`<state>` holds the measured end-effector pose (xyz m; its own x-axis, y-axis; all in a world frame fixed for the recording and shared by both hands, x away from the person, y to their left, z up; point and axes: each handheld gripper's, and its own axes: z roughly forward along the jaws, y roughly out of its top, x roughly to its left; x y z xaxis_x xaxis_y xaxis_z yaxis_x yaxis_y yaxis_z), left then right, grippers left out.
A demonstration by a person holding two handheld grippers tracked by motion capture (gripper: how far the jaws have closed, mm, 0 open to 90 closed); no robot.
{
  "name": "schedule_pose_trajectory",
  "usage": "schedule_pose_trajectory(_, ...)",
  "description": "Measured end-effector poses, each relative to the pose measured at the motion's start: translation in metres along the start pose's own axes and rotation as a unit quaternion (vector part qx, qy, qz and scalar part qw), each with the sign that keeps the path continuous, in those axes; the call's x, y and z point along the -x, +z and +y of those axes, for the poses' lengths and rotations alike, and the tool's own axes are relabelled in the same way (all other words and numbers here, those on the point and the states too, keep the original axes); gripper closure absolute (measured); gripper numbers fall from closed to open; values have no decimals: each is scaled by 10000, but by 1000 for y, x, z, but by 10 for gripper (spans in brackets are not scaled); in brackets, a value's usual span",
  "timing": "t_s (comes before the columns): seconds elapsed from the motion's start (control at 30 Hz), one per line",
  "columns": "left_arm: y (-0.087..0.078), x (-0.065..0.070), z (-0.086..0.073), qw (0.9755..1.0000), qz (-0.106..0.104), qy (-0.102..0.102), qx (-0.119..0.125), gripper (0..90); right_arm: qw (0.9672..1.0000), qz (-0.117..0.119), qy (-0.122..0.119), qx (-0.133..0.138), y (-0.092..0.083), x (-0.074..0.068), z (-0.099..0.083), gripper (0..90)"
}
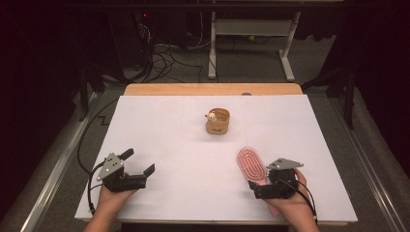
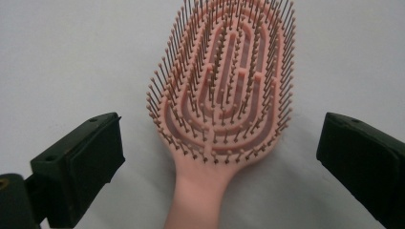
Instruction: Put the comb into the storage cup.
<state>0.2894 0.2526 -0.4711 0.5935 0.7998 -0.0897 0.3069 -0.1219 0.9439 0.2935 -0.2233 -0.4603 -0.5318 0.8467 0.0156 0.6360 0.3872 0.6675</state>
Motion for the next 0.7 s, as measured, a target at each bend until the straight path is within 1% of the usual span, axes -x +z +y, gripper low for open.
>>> schedule_pose_trajectory(0.1,0,-2,0,10000,-20,44,-37,8,9997,-28,-53,-225,5,-2,7,24)
schedule_pose_trajectory(0.17,1,-2,0,10000,-26,36,-35,8,9993,-34,-61,-354,7,-2,11,28)
schedule_pose_trajectory(0.23,0,-2,0,10000,-40,5,-13,8,9988,-45,-119,-481,8,-3,15,27)
schedule_pose_trajectory(0.37,0,-3,0,10000,-58,-5,2,8,9974,-32,-38,-724,11,-4,23,24)
schedule_pose_trajectory(0.43,0,-3,0,10000,-67,-8,9,8,9963,-19,-5,-858,13,-5,26,20)
schedule_pose_trajectory(0.63,1,-3,-1,10000,-82,-20,-1,8,9924,-126,-113,-1218,21,-7,38,2)
schedule_pose_trajectory(0.67,1,-3,-1,10000,-84,-22,-3,8,9916,-157,-73,-1286,22,-8,39,2)
schedule_pose_trajectory(0.7,1,-3,-1,10000,-86,-19,-4,8,9908,-180,-119,-1335,24,-8,41,2)
